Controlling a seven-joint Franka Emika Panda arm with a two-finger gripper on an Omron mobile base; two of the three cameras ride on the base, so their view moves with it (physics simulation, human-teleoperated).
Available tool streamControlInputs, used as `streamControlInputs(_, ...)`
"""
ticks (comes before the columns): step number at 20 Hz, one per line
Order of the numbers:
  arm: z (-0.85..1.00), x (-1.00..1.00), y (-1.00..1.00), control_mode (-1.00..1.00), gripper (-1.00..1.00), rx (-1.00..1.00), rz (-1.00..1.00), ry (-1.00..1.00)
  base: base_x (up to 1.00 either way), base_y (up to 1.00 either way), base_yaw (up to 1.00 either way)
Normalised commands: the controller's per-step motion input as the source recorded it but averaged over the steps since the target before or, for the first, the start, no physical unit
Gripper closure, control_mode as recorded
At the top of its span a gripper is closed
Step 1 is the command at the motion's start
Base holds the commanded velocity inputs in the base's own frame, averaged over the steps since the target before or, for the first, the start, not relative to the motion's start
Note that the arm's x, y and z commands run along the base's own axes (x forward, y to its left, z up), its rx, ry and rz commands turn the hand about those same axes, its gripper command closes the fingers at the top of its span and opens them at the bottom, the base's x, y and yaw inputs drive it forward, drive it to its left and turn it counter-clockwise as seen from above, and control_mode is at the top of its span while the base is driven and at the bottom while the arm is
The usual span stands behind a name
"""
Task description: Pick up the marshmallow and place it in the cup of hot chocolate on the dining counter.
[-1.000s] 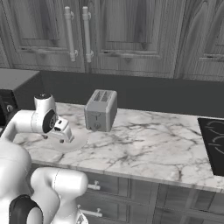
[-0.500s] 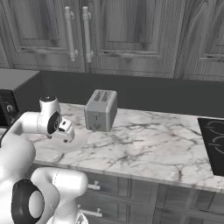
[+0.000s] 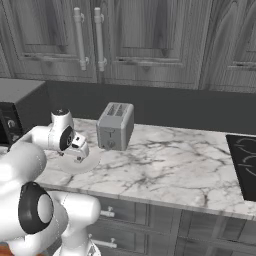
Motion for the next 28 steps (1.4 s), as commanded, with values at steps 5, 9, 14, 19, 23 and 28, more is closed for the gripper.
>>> streamControlInputs(5,-0.2,0.19,-0.04,-1.0,-1.0,0.0,0.0,0.0,0.0,0.0,0.0)
streamControlInputs(9,-0.21,0.21,-0.01,-1.0,-1.0,0.0,0.0,0.0,0.0,0.0,0.0)
streamControlInputs(14,-0.25,0.22,0.0,-1.0,-1.0,0.0,0.0,0.0,0.0,0.0,0.0)
streamControlInputs(19,-0.21,0.18,0.0,-1.0,-1.0,0.0,0.0,0.0,0.0,0.0,0.0)
streamControlInputs(23,-0.15,0.25,0.0,-1.0,-1.0,0.0,0.0,0.0,0.0,0.0,0.0)
streamControlInputs(28,-0.13,0.25,0.0,-1.0,-1.0,0.0,0.0,0.0,0.0,0.0,0.0)
